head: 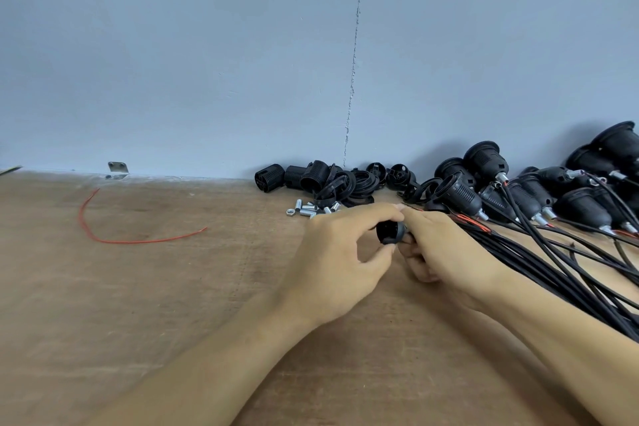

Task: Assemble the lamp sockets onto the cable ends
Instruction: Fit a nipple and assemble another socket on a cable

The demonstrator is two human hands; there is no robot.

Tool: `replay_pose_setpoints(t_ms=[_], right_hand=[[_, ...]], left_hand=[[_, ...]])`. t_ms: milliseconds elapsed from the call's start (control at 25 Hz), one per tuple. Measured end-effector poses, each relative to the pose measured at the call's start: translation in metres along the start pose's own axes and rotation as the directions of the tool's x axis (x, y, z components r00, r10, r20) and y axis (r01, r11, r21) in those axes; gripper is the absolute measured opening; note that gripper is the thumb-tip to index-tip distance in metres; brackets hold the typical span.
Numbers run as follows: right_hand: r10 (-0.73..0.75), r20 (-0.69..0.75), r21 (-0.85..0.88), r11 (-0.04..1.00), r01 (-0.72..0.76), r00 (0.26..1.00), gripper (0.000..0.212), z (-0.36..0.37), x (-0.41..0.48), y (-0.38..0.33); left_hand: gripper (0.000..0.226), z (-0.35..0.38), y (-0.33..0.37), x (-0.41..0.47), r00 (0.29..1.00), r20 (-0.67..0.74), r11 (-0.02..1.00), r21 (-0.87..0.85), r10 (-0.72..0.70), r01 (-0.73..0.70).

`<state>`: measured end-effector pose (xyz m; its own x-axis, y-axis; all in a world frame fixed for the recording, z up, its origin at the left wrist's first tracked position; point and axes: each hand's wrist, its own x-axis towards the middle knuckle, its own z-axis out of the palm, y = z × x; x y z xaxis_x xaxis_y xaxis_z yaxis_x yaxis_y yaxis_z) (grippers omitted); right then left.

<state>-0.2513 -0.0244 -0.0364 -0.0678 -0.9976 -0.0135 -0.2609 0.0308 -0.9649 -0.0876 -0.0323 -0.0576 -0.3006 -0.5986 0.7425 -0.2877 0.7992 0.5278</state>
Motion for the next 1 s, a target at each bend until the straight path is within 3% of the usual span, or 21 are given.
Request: replay_pose_setpoints(t_ms=[120,280,440,560,720,840,1000], right_hand=[[-0.036,-0.020,-0.021,0.999,0.035,0.999,0.049,0.000,0.001,0.004],[-0.234,-0.035,-0.281,0.935,0.215,0.971,0.057,0.002,-0.002,0.014],[-0.375,-0.015,-0.423,0.842,0.334,0.927,0.034,0.003,-0.004,0.018],[-0.442,-0.032,-0.507,0.780,0.367,0.896,0.023,0.004,-0.002,0.022],[-0.487,0.037,-0.554,0.717,0.424,0.872,0.017,0.005,0.000,0.026],[-0.489,0.048,-0.555,0.712,0.431,0.871,0.018,0.005,0.003,0.026],[-0.447,0.050,-0.543,0.738,0.399,0.893,0.017,0.004,0.007,0.026]], left_hand=[[0.036,0.004,-0.006,-0.002,0.999,-0.005,0.998,0.040,0.052,-0.051],[0.041,0.001,-0.016,-0.001,0.988,0.031,0.988,-0.033,-0.148,0.149],[0.041,-0.004,-0.027,0.001,0.988,0.024,0.976,0.161,-0.155,0.149],[0.043,-0.009,-0.035,0.009,0.986,-0.134,0.946,0.294,-0.101,0.137],[0.041,-0.024,-0.056,0.019,0.852,-0.375,0.805,0.331,-0.367,0.492],[0.039,-0.029,-0.073,0.024,0.769,-0.305,0.703,0.313,-0.562,0.638],[0.034,-0.031,-0.087,0.033,0.726,-0.200,0.665,0.296,-0.659,0.685]])
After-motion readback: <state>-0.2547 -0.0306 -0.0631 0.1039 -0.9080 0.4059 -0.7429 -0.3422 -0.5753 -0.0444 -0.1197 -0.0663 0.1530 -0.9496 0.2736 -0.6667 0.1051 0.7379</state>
